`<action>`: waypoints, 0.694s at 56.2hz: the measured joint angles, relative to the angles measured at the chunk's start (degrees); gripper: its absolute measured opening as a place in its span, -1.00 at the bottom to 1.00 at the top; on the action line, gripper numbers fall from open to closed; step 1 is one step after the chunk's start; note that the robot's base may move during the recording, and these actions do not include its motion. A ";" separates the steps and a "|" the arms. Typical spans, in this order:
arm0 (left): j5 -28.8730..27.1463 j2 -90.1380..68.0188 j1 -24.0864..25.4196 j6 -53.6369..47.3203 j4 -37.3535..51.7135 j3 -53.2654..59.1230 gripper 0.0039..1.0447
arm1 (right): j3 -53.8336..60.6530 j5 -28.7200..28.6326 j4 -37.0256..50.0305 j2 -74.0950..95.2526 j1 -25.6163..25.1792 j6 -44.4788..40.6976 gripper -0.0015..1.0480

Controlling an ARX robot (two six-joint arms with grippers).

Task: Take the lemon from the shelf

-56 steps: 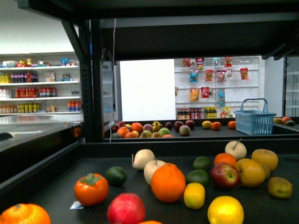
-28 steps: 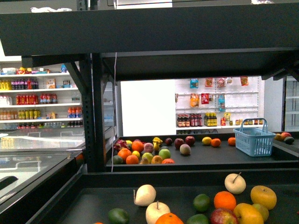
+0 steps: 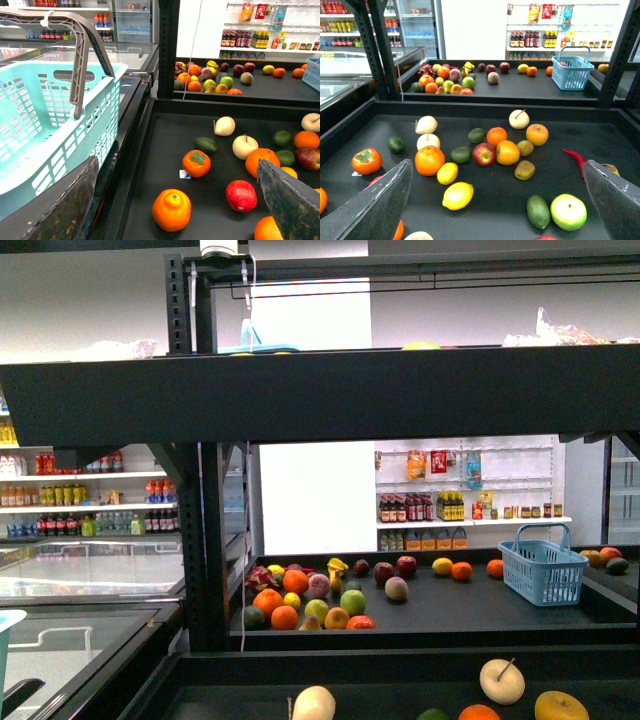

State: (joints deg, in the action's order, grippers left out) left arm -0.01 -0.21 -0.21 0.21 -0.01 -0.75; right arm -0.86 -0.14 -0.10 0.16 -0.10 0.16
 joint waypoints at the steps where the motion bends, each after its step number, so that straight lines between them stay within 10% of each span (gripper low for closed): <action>1: 0.00 0.00 0.00 0.00 0.00 0.00 0.86 | 0.00 -0.02 0.00 0.00 0.00 0.00 0.95; 8: 0.02 0.00 0.00 0.00 -0.02 0.00 0.86 | 0.00 -0.02 0.00 0.00 0.00 0.00 0.95; 15: 11.67 -7.61 3.52 20.94 -4.83 -2.93 0.86 | 0.00 -0.02 0.00 0.00 -0.02 0.00 0.95; 39: 39.50 -53.99 35.28 56.06 5.25 -38.91 0.86 | 0.00 -0.04 0.00 0.00 -0.02 0.00 0.95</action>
State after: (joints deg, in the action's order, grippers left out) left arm 39.48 -54.19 35.07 56.27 5.23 -39.66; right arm -0.86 -0.19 -0.10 0.16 -0.12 0.16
